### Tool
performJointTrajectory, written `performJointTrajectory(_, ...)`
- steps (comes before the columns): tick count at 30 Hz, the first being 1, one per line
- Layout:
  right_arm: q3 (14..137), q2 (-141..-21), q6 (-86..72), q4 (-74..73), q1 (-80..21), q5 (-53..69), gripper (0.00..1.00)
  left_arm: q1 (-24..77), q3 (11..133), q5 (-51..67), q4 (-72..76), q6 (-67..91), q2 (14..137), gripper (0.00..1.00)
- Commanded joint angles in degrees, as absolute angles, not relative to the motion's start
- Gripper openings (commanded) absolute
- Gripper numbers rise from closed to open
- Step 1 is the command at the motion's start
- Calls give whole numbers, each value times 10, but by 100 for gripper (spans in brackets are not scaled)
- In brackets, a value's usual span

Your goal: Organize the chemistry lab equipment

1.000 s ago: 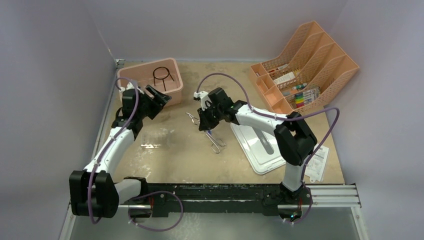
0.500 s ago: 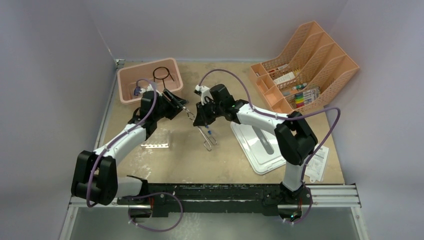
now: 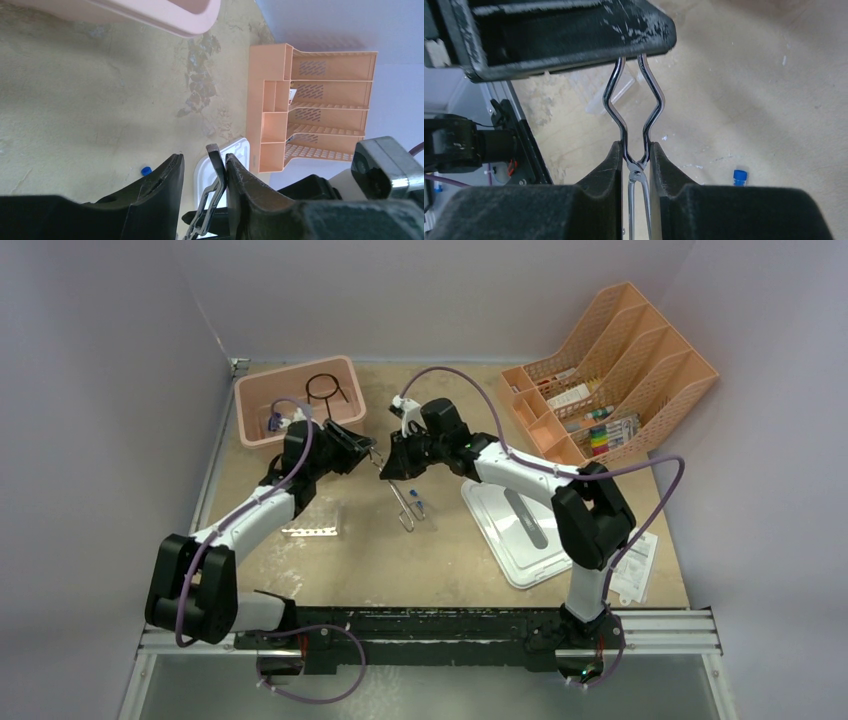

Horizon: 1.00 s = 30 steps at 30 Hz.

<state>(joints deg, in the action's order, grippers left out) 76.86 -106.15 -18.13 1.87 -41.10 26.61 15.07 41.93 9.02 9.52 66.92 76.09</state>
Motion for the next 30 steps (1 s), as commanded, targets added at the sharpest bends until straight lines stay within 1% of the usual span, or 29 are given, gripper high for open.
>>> performJointTrajectory(1, 810, -1058, -208, 63, -405, 290, 0, 155, 432, 107, 135, 678, 763, 35)
performJointTrajectory(6, 808, -1060, -210, 71, -405, 301, 0, 156, 441, 111, 133, 668, 768, 29)
performJointTrajectory(7, 807, -1059, -210, 71, -406, 302, 0, 156, 445, 111, 133, 665, 768, 26)
performJointTrajectory(12, 812, -1065, -215, 65, -406, 295, 1, 156, 463, 109, 114, 643, 766, 2)
performJointTrajectory(13, 816, -1066, -218, 58, -406, 290, 4, 156, 466, 108, 113, 638, 765, 0)
performJointTrajectory(16, 815, -1052, -220, 48, -405, 262, 24, 155, 472, 124, 121, 625, 757, 0)
performJointTrajectory(18, 805, -1031, -230, 62, -405, 237, 42, 155, 485, 141, 123, 608, 751, 0)
performJointTrajectory(20, 803, -1011, -229, 62, -404, 219, 53, 155, 516, 145, 95, 584, 745, 0)
performJointTrajectory(26, 819, -942, -221, 48, -396, 170, 77, 153, 637, 122, -50, 465, 728, 0)
performJointTrajectory(28, 830, -922, -212, 43, -396, 147, 81, 152, 688, 96, -108, 416, 729, 0)
performJointTrajectory(30, 838, -907, -202, 40, -396, 128, 83, 148, 735, 66, -162, 372, 732, 0)
